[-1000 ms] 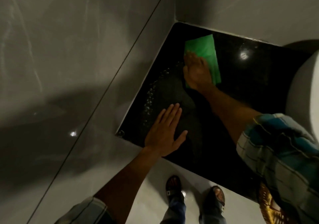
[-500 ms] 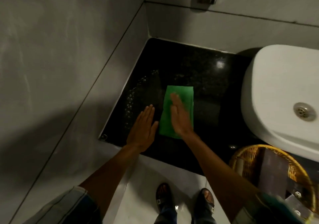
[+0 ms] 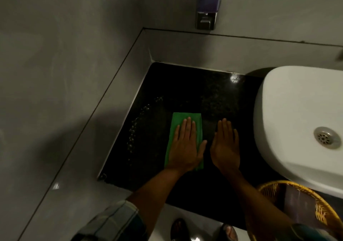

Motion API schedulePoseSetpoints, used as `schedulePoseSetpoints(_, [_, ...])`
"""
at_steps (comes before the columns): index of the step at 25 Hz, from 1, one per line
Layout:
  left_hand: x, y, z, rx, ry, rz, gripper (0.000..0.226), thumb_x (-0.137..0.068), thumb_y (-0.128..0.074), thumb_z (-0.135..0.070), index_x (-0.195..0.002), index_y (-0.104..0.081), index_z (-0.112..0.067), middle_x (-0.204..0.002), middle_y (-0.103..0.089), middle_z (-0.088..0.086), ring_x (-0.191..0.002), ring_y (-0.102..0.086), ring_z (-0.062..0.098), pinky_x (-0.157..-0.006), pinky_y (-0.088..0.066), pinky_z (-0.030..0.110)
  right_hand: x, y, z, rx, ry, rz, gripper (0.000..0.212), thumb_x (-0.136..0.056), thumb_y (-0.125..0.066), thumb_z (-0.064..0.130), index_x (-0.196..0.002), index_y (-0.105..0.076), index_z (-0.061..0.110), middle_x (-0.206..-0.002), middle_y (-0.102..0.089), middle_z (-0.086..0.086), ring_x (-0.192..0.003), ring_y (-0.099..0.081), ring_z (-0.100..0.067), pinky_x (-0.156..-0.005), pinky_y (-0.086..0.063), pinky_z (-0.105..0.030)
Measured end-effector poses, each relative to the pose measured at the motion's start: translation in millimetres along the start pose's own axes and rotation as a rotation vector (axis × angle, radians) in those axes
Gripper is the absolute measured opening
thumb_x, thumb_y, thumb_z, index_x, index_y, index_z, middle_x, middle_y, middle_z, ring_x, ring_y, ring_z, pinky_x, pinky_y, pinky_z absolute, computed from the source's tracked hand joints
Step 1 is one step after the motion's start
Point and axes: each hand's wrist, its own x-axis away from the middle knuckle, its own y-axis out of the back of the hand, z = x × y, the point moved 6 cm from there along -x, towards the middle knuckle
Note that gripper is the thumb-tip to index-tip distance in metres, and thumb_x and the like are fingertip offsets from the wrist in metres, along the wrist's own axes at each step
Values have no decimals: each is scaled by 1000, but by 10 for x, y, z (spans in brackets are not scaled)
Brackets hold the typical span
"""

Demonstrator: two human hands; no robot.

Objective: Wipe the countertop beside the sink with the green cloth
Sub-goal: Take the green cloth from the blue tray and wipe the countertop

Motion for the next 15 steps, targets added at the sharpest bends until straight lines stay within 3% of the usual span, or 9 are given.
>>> schedulePoseSetpoints(3, [-373, 80, 81, -47, -43, -4, 70, -94, -29, -43, -149, -16, -2, -160, -16, 16, -149, -9, 26, -121, -13, 46, 27, 32, 20, -24, -21, -37, 49, -97, -27, 19, -139, -44, -1, -148, -44, -19, -140, -38, -30, -115, -30, -48])
schedulePoseSetpoints(9, [-1125, 202, 665, -183, -86, 68, 72, -92, -39, -36, -150, -11, -3, -160, -14, 14, -149, -10, 26, -122, -9, 42, -18, 23, -6, -16, -11, -63, 49, -97, -27, 20, -140, -44, 1, -148, -44, -16, -140, -38, -28, -116, -25, -44])
schedulePoseSetpoints(15, [-237, 581, 1698, -147, 32, 18, 72, -90, -21, -42, -146, -23, 4, -155, -25, 23, -144, -23, 36, -118, -20, 48, -14, 4, -24, -14, -9, -13, 51, -97, -26, 22, -143, -39, 3, -153, -38, -14, -144, -30, -26, -118, -22, -45])
